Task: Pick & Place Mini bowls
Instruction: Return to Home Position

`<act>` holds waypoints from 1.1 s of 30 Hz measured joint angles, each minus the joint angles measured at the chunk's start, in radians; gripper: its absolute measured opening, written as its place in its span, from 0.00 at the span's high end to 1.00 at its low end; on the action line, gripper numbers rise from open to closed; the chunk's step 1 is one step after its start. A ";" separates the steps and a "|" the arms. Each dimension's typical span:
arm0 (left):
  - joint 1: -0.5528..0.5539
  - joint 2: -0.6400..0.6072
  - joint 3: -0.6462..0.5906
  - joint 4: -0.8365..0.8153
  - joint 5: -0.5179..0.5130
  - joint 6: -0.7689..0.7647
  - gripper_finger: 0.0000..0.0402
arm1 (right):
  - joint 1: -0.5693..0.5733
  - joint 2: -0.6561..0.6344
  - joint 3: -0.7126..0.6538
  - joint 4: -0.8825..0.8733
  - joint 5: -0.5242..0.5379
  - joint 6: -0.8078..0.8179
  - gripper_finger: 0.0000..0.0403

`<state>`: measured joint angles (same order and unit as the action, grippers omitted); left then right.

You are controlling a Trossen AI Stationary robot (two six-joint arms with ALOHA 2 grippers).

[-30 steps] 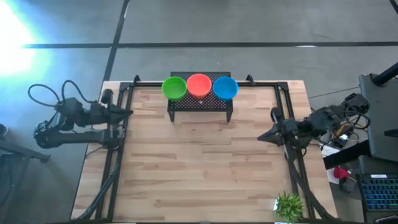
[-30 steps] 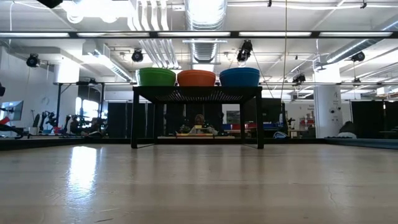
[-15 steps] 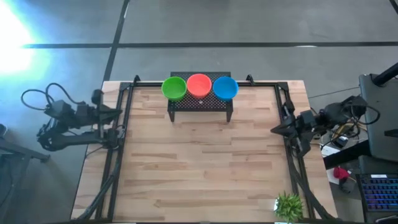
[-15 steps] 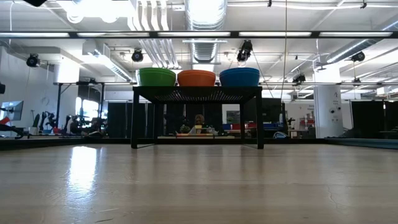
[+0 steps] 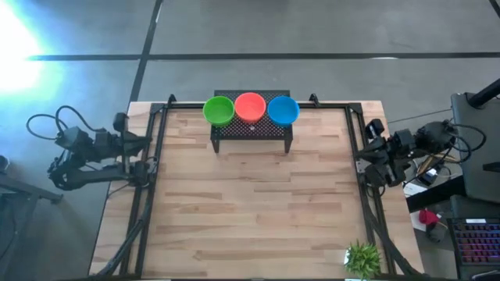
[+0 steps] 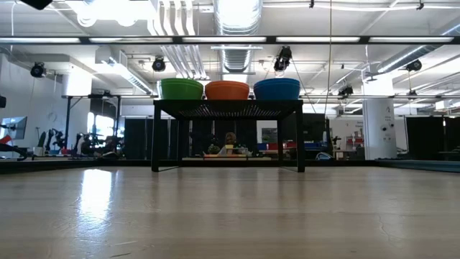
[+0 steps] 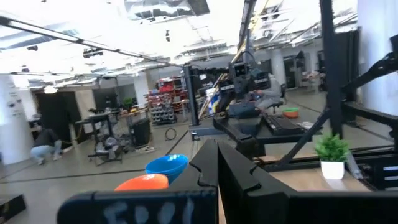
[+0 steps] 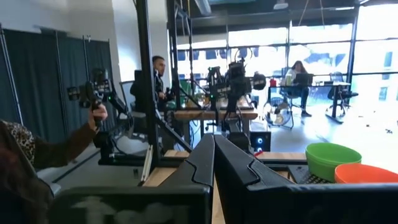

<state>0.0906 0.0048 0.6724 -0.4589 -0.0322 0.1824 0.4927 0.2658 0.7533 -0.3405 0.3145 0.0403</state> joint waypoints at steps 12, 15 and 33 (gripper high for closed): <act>0.000 -0.001 0.002 -0.002 -0.042 -0.001 1.00 | 0.000 -0.185 -0.088 0.003 0.000 -0.015 0.98; 0.000 -0.001 0.002 0.010 -0.042 -0.009 1.00 | 0.000 -0.244 -0.110 0.008 0.001 -0.018 0.98; 0.000 -0.002 -0.176 0.242 0.014 -0.008 1.00 | -0.003 -0.264 -0.198 0.055 0.082 0.011 0.98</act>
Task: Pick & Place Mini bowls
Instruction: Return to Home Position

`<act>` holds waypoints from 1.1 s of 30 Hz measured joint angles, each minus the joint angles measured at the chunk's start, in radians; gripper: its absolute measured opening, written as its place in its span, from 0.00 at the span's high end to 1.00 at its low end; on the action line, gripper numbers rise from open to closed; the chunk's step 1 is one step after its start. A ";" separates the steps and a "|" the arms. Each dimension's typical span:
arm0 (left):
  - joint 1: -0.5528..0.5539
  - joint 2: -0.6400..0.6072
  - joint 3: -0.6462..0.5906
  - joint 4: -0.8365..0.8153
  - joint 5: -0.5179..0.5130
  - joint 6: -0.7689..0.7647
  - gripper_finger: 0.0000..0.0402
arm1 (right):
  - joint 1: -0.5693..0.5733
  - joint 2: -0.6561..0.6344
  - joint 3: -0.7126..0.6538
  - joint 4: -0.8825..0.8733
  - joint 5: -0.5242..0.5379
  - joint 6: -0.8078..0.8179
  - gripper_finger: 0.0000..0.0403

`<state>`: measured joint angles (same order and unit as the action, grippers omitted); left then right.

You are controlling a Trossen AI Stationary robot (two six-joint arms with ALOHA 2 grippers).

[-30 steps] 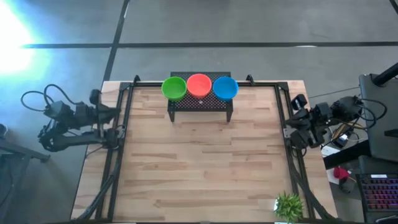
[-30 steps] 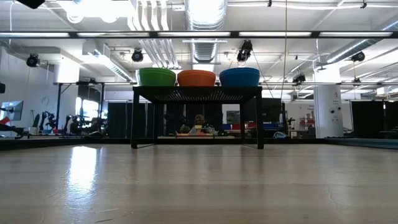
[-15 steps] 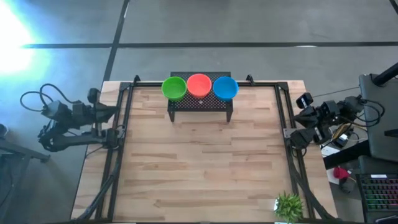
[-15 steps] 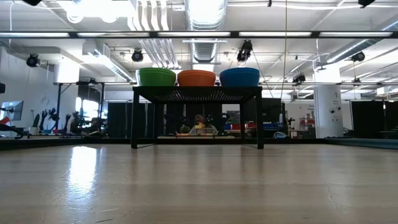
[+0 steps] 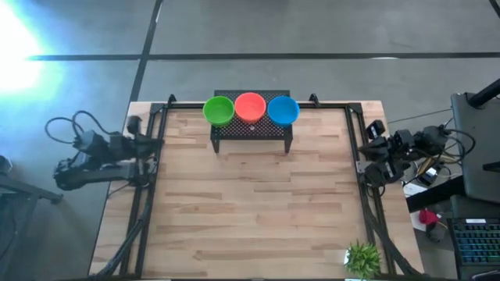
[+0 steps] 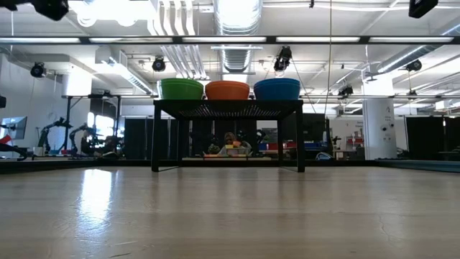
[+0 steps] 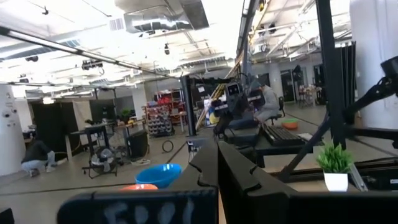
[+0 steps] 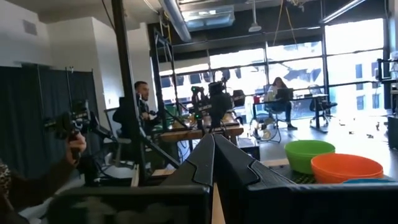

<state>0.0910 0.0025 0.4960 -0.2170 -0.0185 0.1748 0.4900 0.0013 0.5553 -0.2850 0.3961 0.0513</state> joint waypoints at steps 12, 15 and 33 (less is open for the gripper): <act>0.000 -0.001 -0.206 0.134 0.001 -0.060 1.00 | 0.001 0.000 -0.188 0.114 -0.001 0.056 0.98; 0.000 -0.001 -0.245 0.161 0.002 -0.063 1.00 | 0.001 0.000 -0.235 0.144 -0.004 0.052 0.98; 0.000 0.001 -0.487 0.358 0.066 -0.060 1.00 | 0.001 0.000 -0.476 0.297 -0.005 -0.030 0.98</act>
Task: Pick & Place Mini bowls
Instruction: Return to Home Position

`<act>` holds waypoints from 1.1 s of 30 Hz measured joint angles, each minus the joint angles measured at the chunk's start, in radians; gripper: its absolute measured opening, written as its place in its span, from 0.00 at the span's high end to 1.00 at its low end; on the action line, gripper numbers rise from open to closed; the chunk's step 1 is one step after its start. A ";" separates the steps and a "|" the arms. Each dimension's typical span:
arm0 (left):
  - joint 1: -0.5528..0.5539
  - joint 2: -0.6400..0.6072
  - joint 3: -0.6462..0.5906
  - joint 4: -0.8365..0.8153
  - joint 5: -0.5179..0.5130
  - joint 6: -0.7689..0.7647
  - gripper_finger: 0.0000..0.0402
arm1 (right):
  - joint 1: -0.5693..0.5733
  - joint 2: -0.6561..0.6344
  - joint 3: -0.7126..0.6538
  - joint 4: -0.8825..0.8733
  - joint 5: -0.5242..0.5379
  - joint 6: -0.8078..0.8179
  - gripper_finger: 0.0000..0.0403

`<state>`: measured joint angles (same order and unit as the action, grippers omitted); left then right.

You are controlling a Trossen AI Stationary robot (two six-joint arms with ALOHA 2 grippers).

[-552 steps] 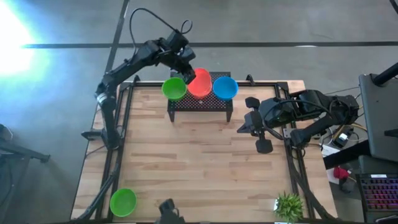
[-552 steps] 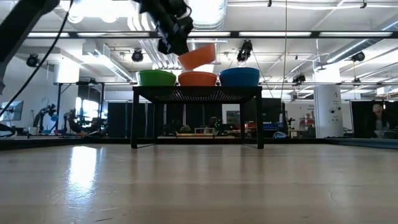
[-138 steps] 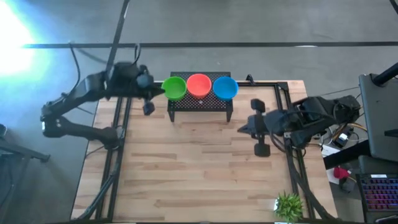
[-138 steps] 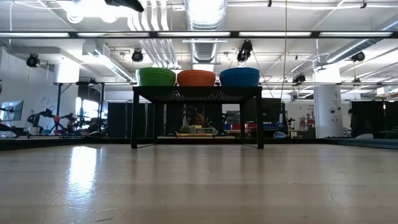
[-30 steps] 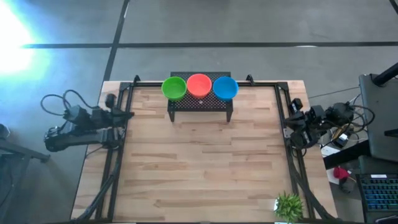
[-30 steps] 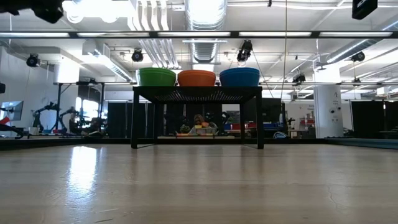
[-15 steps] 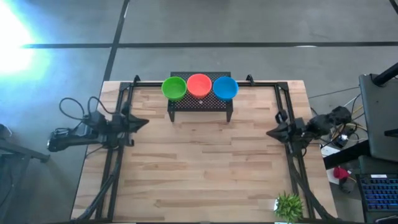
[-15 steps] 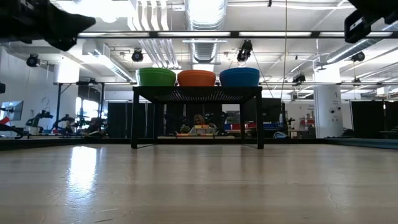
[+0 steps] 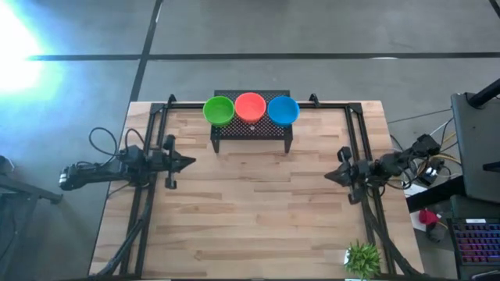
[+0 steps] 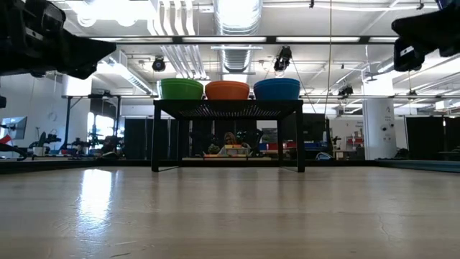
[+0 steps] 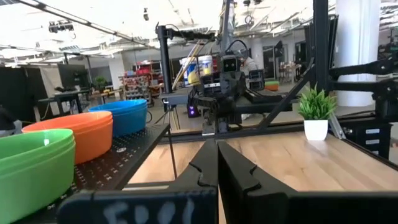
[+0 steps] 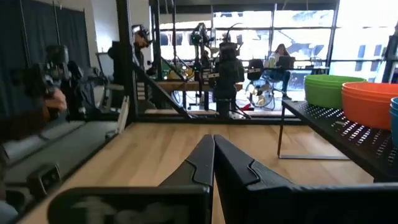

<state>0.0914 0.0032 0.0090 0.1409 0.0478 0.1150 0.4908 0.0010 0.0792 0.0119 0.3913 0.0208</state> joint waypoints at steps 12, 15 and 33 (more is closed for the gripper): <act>0.000 0.001 -0.001 -0.061 -0.005 0.021 1.00 | 0.000 0.007 -0.071 0.051 0.001 -0.146 0.98; 0.000 0.001 -0.001 -0.110 -0.036 0.031 1.00 | 0.000 0.008 -0.071 0.051 0.001 -0.137 0.98; -0.001 0.014 0.004 -0.143 -0.045 0.000 1.00 | 0.000 0.014 -0.070 0.050 0.001 -0.127 0.98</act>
